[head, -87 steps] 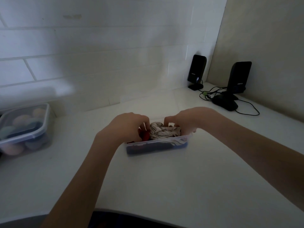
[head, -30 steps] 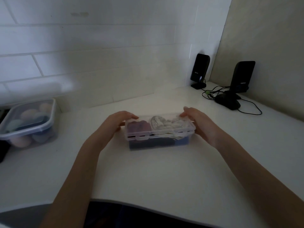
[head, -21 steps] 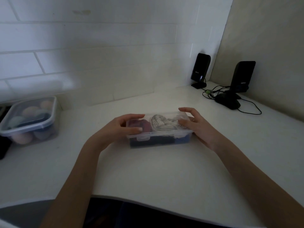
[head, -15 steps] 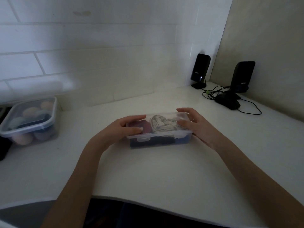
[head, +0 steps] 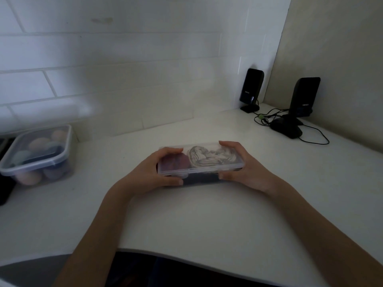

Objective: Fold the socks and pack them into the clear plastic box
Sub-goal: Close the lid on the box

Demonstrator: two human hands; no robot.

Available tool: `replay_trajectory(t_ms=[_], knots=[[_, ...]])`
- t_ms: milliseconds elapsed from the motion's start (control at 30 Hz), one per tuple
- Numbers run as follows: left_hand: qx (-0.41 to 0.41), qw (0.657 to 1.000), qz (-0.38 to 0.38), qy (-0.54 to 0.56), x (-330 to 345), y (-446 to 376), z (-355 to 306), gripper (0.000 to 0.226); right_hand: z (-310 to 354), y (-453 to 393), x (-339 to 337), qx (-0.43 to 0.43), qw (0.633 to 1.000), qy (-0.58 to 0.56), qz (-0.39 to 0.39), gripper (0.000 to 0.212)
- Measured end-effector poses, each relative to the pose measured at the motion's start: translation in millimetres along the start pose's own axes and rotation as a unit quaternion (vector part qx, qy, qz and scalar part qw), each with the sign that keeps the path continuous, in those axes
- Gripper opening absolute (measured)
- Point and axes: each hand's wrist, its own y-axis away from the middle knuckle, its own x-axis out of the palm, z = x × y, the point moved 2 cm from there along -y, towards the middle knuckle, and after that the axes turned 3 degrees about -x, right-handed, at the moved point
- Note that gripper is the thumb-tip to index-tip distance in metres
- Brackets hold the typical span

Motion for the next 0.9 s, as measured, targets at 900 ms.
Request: replay_trajectory(t_ms=[900], knots=[[-0.097,0.814,-0.23,-0.524,-53.9,-10.9,43.9,0.061,25.2,-136.3,151.3,-0.086,0.975,0.167,-0.116,0.038]])
